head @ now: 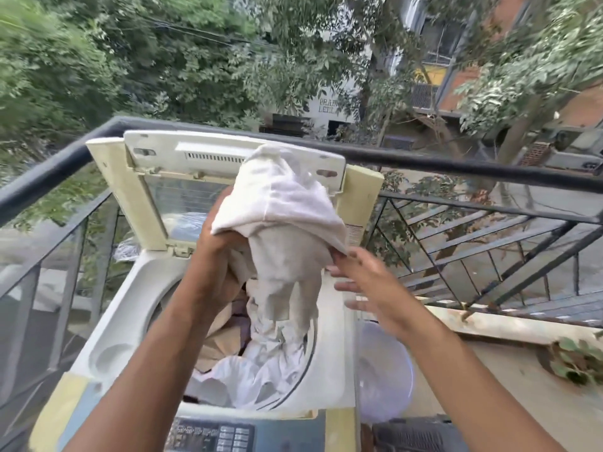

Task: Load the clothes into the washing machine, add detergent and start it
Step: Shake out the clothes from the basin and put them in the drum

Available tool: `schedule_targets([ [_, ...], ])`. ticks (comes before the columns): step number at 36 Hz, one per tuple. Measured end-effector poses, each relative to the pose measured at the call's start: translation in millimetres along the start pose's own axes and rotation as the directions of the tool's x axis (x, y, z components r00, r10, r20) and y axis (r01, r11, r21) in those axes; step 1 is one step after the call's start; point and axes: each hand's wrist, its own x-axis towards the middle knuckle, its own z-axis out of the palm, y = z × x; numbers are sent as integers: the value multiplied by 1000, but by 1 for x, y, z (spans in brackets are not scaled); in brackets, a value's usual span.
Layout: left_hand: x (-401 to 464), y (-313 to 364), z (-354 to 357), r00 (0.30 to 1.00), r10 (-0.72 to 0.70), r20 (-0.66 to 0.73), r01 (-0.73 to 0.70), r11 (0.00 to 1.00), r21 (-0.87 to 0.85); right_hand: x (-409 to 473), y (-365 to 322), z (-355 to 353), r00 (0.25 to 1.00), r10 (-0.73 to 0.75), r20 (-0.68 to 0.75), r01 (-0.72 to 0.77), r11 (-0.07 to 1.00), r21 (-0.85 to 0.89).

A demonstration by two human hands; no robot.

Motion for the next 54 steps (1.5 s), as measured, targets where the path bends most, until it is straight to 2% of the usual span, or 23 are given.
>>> schedule_targets([
  [2, -2, 3, -6, 999, -35, -1, 35, 999, -27, 6, 17, 16, 982, 150, 111, -161, 983, 92],
  [4, -4, 0, -18, 995, -97, -26, 95, 993, -65, 11, 28, 32, 941, 231, 247, -282, 938, 200],
  [6, -7, -3, -24, 984, -163, -72, 152, 979, -136, 17, 35, 47, 895, 226, 385, -353, 886, 300],
  [8, -14, -7, -28, 964, -235, -125, 202, 952, -231, 24, 40, 60, 869, 188, 459, -394, 823, 409],
  [10, -18, -16, -41, 936, -286, -205, 223, 932, -285, 30, 41, 72, 872, 149, 465, -402, 759, 511],
  [13, -23, -36, -75, 894, -374, -245, 325, 920, -219, 45, 46, 85, 897, 72, 436, -363, 682, 635],
  [15, -31, -32, -88, 904, -324, -278, 312, 946, -88, 57, 52, 93, 920, 53, 388, -322, 667, 672],
  [17, -36, -33, -103, 903, -318, -289, 355, 931, 87, 68, 58, 100, 949, 71, 309, -267, 702, 660],
  [19, -41, -40, -119, 890, -319, -327, 396, 895, 206, 80, 66, 109, 966, 120, 229, -239, 752, 614],
  [22, -52, -59, -141, 813, -351, -464, 505, 822, 263, 101, 85, 126, 964, 192, 183, -261, 811, 523],
  [25, -64, -82, -161, 681, -415, -604, 599, 790, 133, 118, 102, 147, 945, 266, 188, -324, 834, 447],
  [28, -68, -96, -174, 544, -509, -667, 645, 762, -55, 136, 116, 170, 926, 335, 173, -377, 834, 403],
  [30, -74, -101, -185, 505, -528, -683, 645, 757, -108, 147, 121, 184, 917, 360, 171, -399, 833, 384],
  [33, -68, -112, -194, 534, -436, -725, 612, 791, -24, 159, 121, 203, 917, 355, 181, -398, 843, 362],
  [36, -63, -114, -186, 627, -234, -743, 536, 822, 193, 168, 123, 221, 933, 335, 135, -361, 879, 311],
  [38, -59, -117, -186, 676, -175, -716, 537, 783, 315, 174, 127, 230, 957, 289, 10, -289, 954, 85],
  [40, -57, -128, -194, 752, -139, -644, 530, 708, 466, 177, 133, 237, 985, 173, -19, -172, 958, -227],
  [42, -55, -141, -200, 786, -155, -598, 574, 543, 613, 182, 142, 242, 996, 65, 56, -35, 901, -432],
  [44, -54, -150, -201, 825, -187, -533, 562, 363, 743, 185, 154, 246, 989, 7, 146, 75, 832, -550],
  [46, -51, -155, -202, 860, -275, -431, 499, 270, 824, 189, 166, 249, 976, 0, 218, 142, 755, -640],
  [50, -43, -173, -220, 807, -501, -313, 445, 167, 880, 207, 189, 251, 945, 55, 321, 254, 495, -831],
  [52, -38, -187, -231, 751, -572, -330, 468, 110, 877, 215, 198, 252, 927, 105, 359, 299, 370, -880],
  [54, -34, -201, -240, 686, -625, -372, 496, 27, 868, 221, 206, 250, 904, 169, 393, 334, 294, -896],
])
